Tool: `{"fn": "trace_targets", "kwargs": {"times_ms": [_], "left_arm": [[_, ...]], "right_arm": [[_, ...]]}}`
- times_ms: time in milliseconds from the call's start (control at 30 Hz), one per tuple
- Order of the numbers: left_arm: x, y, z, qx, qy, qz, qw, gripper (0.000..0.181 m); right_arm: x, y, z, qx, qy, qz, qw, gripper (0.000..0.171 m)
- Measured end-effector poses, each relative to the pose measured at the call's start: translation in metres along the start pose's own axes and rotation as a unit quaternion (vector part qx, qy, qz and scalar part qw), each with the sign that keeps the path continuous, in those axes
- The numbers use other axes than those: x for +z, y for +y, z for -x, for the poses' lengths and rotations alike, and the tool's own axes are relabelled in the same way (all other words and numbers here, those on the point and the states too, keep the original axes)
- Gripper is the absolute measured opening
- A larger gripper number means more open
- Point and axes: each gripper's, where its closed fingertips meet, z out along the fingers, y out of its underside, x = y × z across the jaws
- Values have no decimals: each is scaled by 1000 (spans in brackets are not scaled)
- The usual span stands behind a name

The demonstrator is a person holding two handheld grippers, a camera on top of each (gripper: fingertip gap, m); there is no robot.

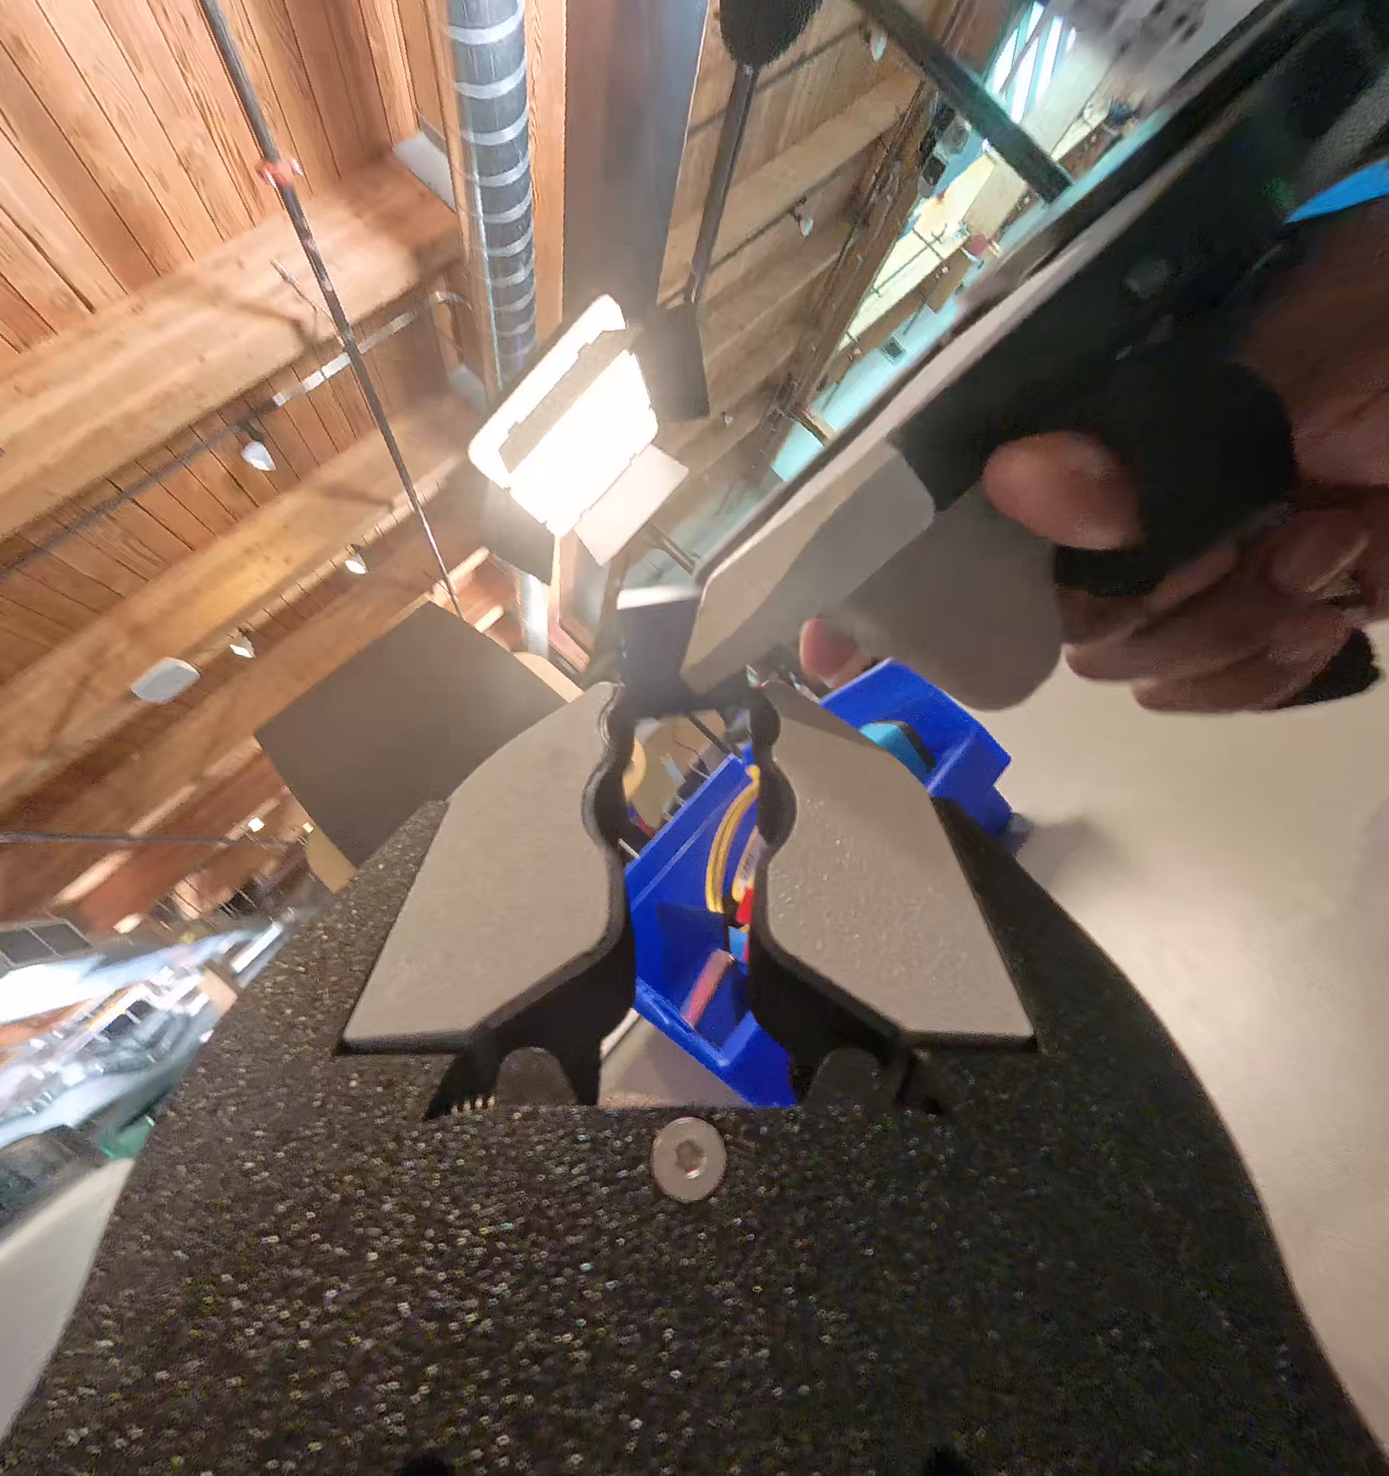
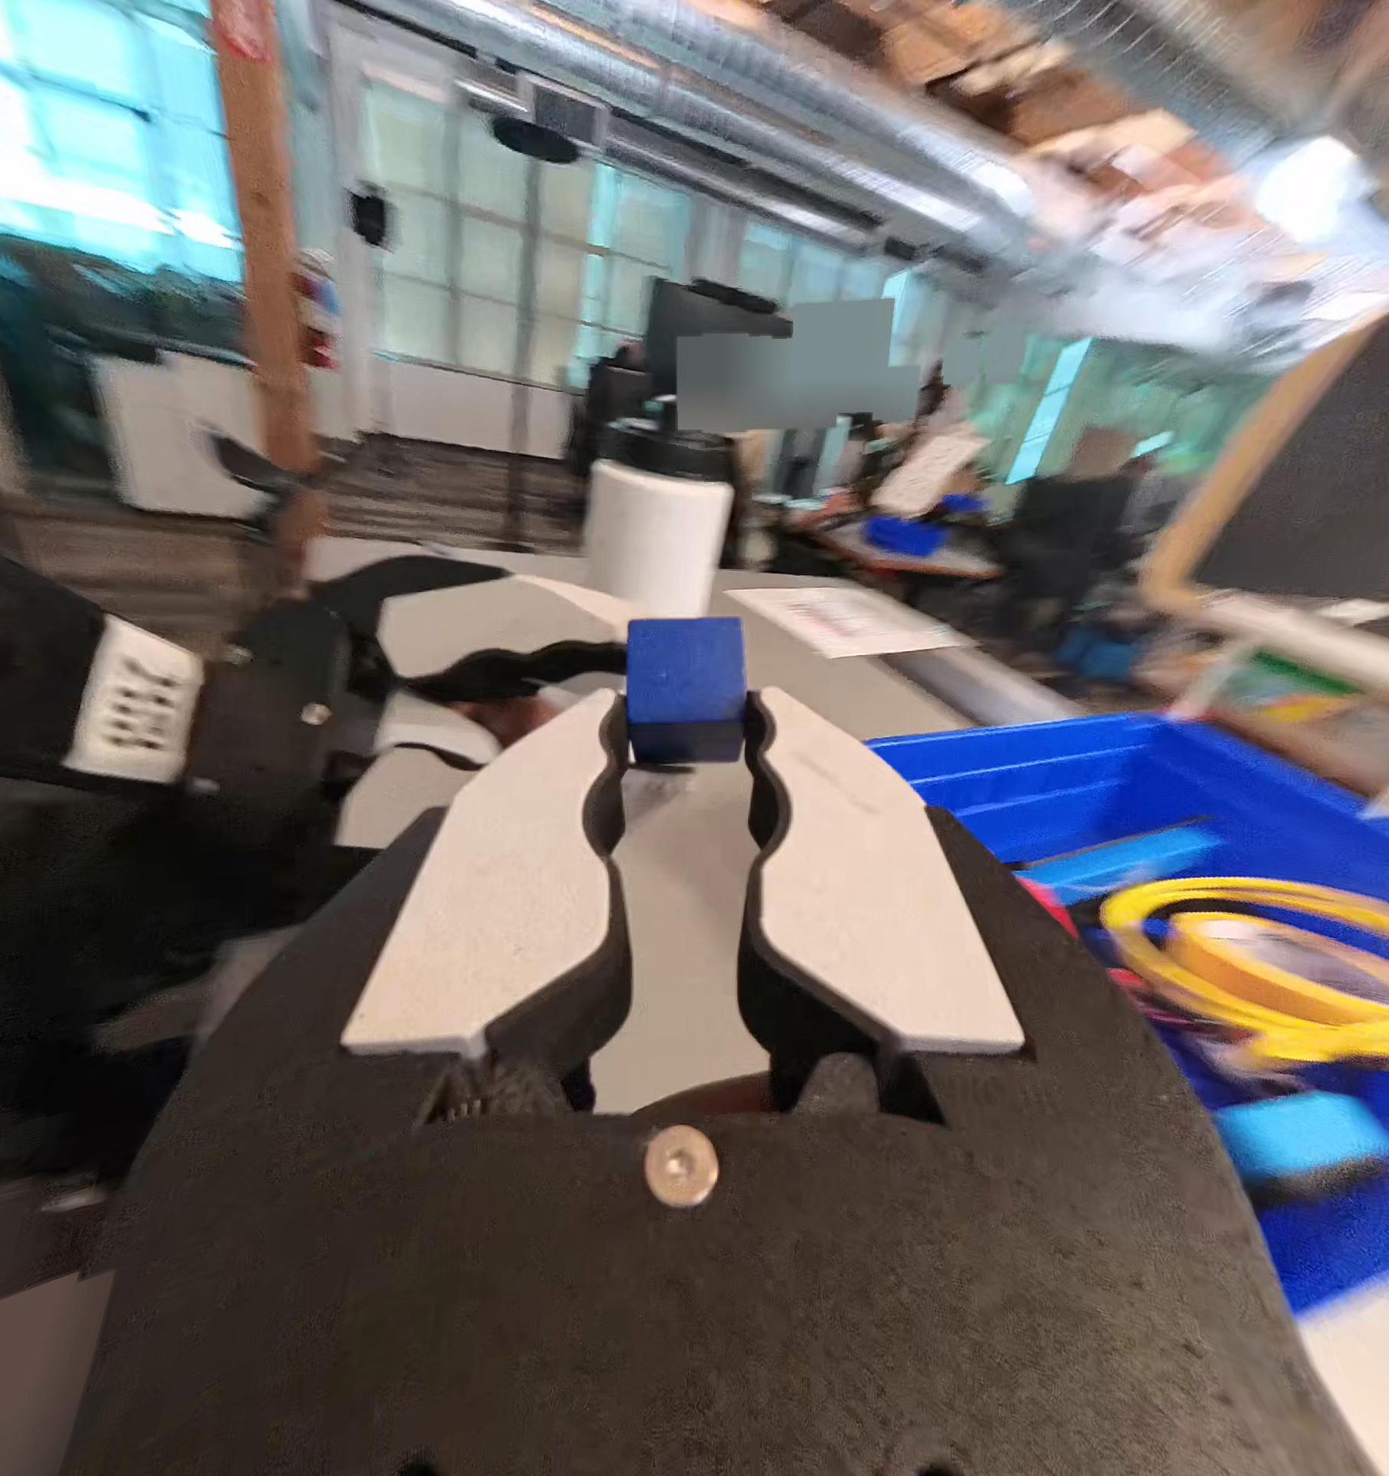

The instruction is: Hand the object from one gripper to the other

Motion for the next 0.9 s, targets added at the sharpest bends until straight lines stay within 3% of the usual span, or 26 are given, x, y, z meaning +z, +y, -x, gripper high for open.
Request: {"fn": "trace_targets", "kwargs": {"times_ms": [100,233,333,433,533,700,833,900], "left_arm": [[2,12,7,-74,8,24,997,32],[1,17,13,-263,58,13,963,38],[-3,3,6,-435,159,-34,886,44],[-10,-13,7,-563,238,-79,787,50],[-16,-19,13,-599,257,-107,750,52],[-22,-32,-3,-579,307,-110,747,53],[-22,-30,-8,-515,284,-107,802,30],[-20,-26,-4,-469,253,-100,840,28]], "right_arm": [[-10,-8,-22,-172,120,2,978,28],[-22,-21,-33,-402,230,3,887,28],[-21,-24,-19,-496,236,-11,836,27],[-18,-25,-2,-533,216,-36,817,27],[-15,-23,11,-544,196,-50,815,27],[-9,-18,21,-550,177,-55,815,27],[-8,-15,22,-550,172,-51,816,27],[-7,-12,18,-538,171,-41,825,27]]}}
